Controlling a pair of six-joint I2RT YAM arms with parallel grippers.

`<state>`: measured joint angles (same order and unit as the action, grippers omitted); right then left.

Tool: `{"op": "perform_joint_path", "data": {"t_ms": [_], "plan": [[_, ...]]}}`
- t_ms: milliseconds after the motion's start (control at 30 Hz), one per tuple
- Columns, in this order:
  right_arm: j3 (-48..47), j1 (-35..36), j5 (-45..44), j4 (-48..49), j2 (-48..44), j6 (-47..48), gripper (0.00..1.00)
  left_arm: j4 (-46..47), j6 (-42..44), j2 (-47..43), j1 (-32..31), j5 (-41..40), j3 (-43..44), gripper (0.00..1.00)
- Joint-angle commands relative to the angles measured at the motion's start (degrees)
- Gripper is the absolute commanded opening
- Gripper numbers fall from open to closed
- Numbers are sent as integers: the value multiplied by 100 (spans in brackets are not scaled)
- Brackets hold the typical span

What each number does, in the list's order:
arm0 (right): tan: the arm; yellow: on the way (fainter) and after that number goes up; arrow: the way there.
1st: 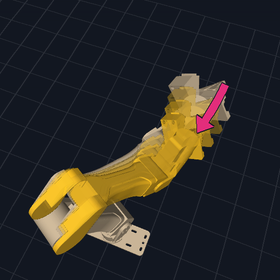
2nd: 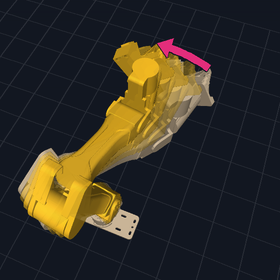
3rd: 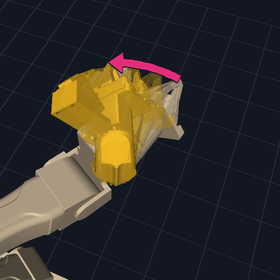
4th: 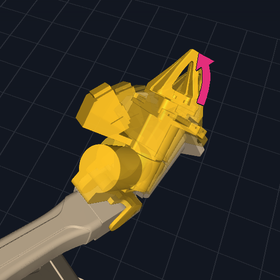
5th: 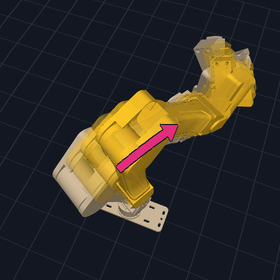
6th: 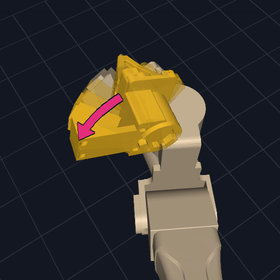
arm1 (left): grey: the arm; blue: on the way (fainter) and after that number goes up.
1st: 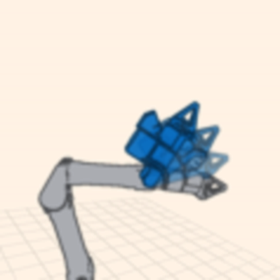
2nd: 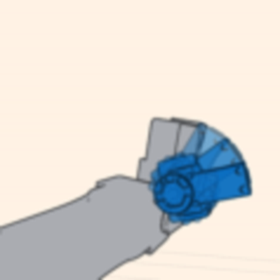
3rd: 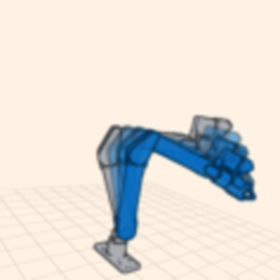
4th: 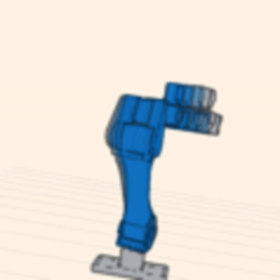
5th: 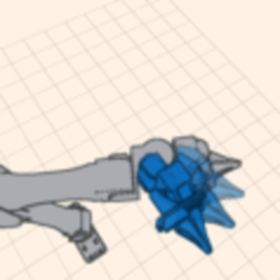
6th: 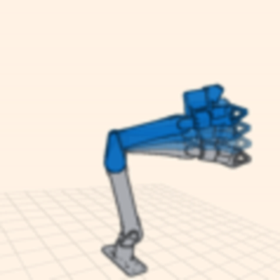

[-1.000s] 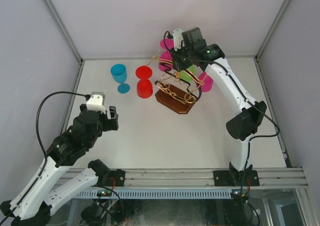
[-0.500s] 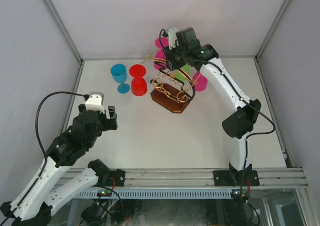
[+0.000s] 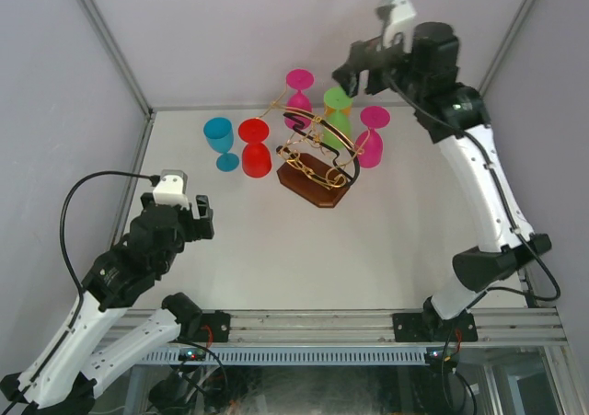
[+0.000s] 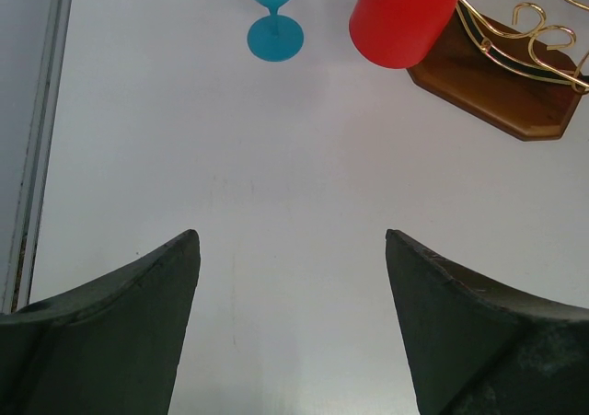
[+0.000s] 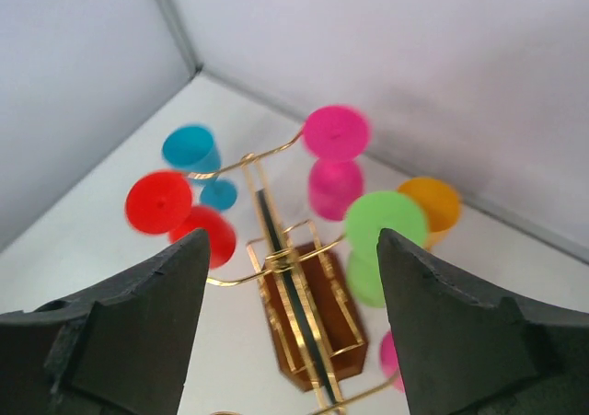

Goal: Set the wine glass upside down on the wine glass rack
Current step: Move the wine rack to the center of the board.

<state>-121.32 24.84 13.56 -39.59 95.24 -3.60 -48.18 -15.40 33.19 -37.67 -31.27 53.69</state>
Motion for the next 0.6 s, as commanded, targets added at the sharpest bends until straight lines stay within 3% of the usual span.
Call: {"op": "perform_joint_path", "data": {"t_ms": [0,267,567], "plan": [[354,-844,588,786,-204,-396,74,74,71,-107,49,-114,139,85],[410,-2367,2084,1478,608,-940,83,127,90,-125,52,-124,42,85],[-159,-2484,2393,1942,2021,-1052,94,221,201,-67,58,-227,-117,85]]}}
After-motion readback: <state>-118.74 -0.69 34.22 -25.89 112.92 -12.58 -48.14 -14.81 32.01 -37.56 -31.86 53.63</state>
